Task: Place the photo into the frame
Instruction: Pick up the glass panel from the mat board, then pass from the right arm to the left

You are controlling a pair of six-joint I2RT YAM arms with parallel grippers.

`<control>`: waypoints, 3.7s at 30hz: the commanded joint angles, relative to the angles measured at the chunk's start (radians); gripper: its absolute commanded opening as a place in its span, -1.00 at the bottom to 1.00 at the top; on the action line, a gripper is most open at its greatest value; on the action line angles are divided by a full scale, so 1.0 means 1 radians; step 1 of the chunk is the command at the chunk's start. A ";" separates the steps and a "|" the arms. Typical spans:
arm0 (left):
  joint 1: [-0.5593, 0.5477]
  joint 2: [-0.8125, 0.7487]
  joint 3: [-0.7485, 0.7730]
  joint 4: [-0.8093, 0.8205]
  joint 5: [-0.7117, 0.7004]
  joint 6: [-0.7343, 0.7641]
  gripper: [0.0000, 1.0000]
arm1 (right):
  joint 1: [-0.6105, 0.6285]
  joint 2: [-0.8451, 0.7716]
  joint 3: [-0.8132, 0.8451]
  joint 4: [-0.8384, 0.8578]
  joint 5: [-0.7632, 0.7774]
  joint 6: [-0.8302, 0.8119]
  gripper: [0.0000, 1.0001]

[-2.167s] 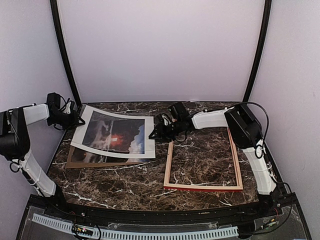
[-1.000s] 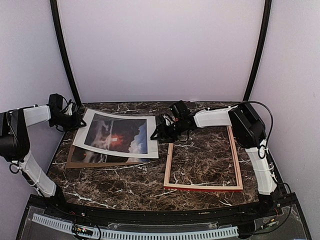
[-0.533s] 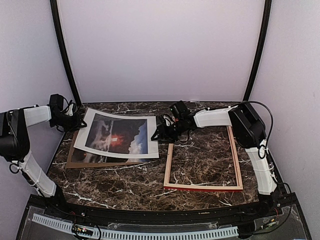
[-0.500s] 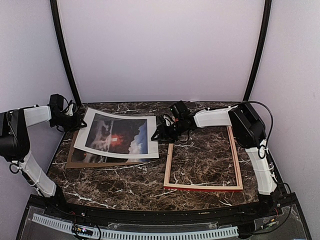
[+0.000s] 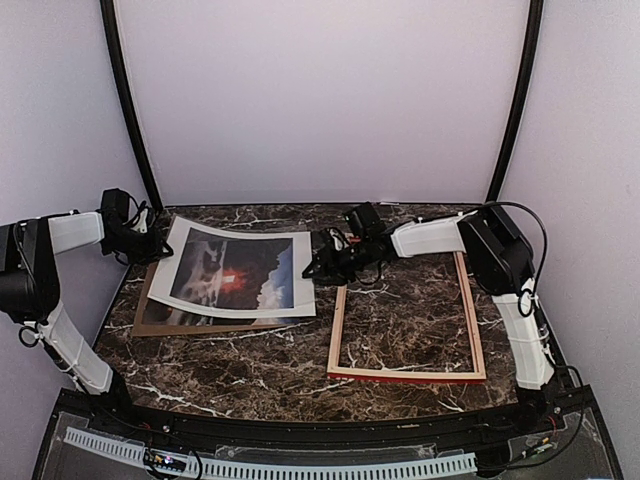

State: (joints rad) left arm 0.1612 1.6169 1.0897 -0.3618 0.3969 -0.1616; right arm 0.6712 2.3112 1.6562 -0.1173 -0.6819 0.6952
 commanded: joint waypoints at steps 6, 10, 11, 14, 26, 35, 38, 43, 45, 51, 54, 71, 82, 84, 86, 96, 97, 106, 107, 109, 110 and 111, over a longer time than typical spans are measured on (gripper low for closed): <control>-0.016 -0.017 -0.017 0.001 0.010 0.006 -0.52 | 0.001 -0.077 -0.040 0.141 -0.079 0.050 -0.22; -0.016 -0.016 -0.017 0.001 0.010 0.006 -0.53 | 0.000 -0.084 -0.047 0.152 -0.086 0.053 -0.27; -0.017 -0.016 -0.017 0.001 0.010 0.006 -0.53 | -0.001 -0.084 -0.047 0.155 -0.089 0.055 -0.28; -0.017 -0.016 -0.016 0.001 0.012 0.006 -0.53 | -0.001 -0.085 -0.048 0.161 -0.094 0.058 -0.32; -0.025 -0.021 -0.025 0.022 0.059 -0.001 -0.52 | 0.001 -0.056 -0.033 0.156 -0.074 0.059 -0.27; -0.029 -0.031 -0.034 0.041 0.106 -0.001 -0.51 | 0.009 -0.025 0.002 0.144 -0.070 0.058 -0.25; -0.032 -0.036 -0.036 0.043 0.114 0.001 -0.50 | 0.013 -0.008 0.028 0.126 -0.063 0.055 -0.28; -0.032 -0.042 -0.030 0.029 0.078 0.005 -0.47 | 0.011 -0.002 0.051 0.078 -0.037 0.037 -0.49; -0.032 -0.043 -0.024 0.012 0.034 0.004 -0.46 | 0.010 -0.011 0.054 0.061 -0.027 0.025 -0.68; -0.030 -0.037 -0.010 -0.030 -0.108 -0.002 -0.43 | 0.005 -0.044 0.048 0.041 -0.013 0.008 -1.00; -0.029 -0.042 0.003 -0.045 -0.173 0.000 -0.31 | 0.002 -0.080 0.030 0.050 -0.013 0.003 -1.00; -0.045 -0.302 0.030 0.047 -0.052 0.084 0.64 | -0.018 -0.383 -0.043 -0.032 -0.205 -0.167 -1.00; -0.258 -0.399 0.136 -0.023 0.143 0.257 0.85 | -0.018 -0.671 -0.049 -0.572 -0.136 -0.652 -1.00; -0.292 -0.403 0.162 -0.058 0.186 0.293 0.86 | -0.017 -0.726 -0.059 -0.648 -0.112 -0.718 -1.00; -0.330 -0.392 0.196 -0.104 0.211 0.334 0.86 | -0.015 -0.782 -0.071 -0.717 -0.082 -0.773 -1.00; -0.525 -0.290 0.356 -0.240 0.248 0.477 0.86 | -0.009 -0.961 -0.104 -0.877 -0.031 -0.886 -1.00; -0.542 -0.284 0.362 -0.248 0.251 0.487 0.86 | -0.007 -0.967 -0.101 -0.884 -0.032 -0.888 -1.00; -0.601 -0.165 0.432 -0.305 0.341 0.580 0.75 | -0.005 -0.979 -0.119 -0.893 -0.009 -0.893 -1.00; -0.603 -0.154 0.436 -0.314 0.356 0.580 0.65 | -0.005 -0.977 -0.120 -0.891 0.003 -0.888 -1.00; -0.606 -0.154 0.438 -0.319 0.382 0.582 0.50 | -0.007 -0.974 -0.121 -0.892 0.020 -0.881 -1.00; -0.607 -0.157 0.430 -0.318 0.389 0.584 0.45 | -0.008 -0.973 -0.120 -0.891 0.026 -0.880 -1.00; -0.607 -0.165 0.424 -0.312 0.401 0.586 0.35 | -0.008 -0.972 -0.118 -0.891 0.028 -0.879 -1.00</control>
State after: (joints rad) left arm -0.4374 1.4761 1.4960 -0.6380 0.7109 0.3885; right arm 0.6605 1.3510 1.5383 -1.0378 -0.6765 -0.1822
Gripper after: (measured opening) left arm 0.736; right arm 0.016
